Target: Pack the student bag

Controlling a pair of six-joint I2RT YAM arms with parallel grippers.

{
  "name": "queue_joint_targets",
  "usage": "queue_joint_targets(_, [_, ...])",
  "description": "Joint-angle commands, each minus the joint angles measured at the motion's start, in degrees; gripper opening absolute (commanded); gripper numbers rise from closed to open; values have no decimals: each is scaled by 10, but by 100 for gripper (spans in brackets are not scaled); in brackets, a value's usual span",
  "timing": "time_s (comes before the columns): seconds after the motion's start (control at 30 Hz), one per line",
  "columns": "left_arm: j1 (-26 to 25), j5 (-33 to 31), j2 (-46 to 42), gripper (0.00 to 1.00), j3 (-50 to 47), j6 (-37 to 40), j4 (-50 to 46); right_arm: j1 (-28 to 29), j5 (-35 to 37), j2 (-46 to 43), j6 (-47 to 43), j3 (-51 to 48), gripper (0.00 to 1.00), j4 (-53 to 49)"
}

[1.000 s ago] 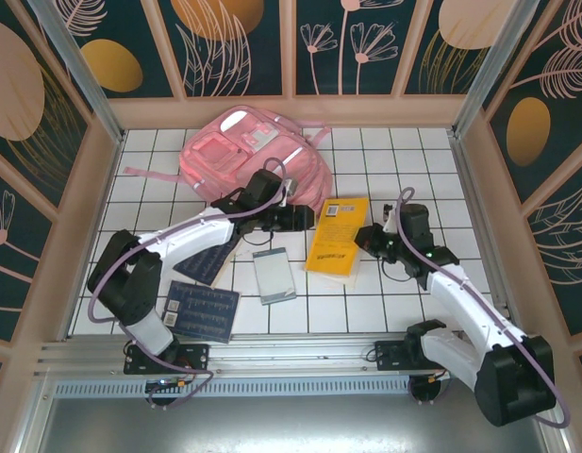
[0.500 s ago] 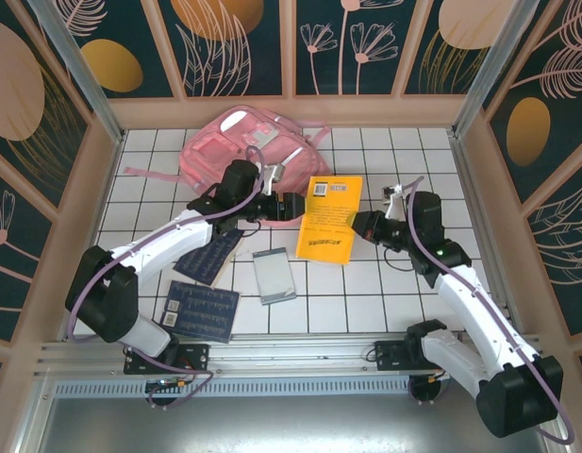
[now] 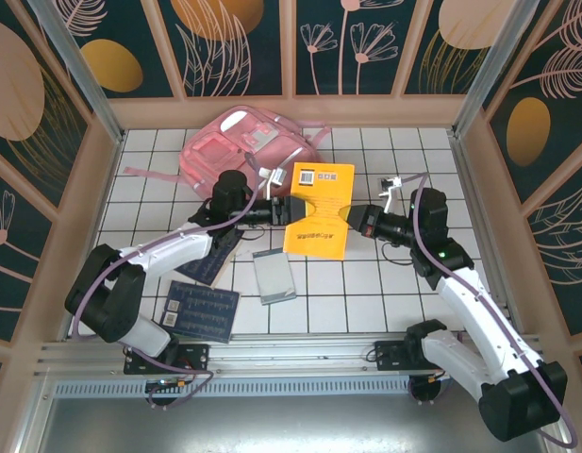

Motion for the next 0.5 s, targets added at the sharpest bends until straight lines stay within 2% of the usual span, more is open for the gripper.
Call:
queue_joint_targets(0.0, [2,44,-27,48,1,-34,101,7,-10,-5,-2,30,0,53])
queue_joint_targets(0.23, [2,38,-36,8,0,-17,94,10,39,8,-33,44,1,8])
queue_joint_targets(0.3, [2,38,-38,0,-1,-16,102,12,52,11,-42,50,22,-3])
queue_joint_targets(0.37, [2,36,-43,0,0,-13,105,13,63,14,-52,57,56,-15])
queue_joint_targets(0.43, [2,36,-47,0,1,-9,106,13,83,16,-60,61,69,-27])
queue_joint_targets(0.47, [2,39,-48,0,2,-9,109,14,94,17,-65,61,72,-34])
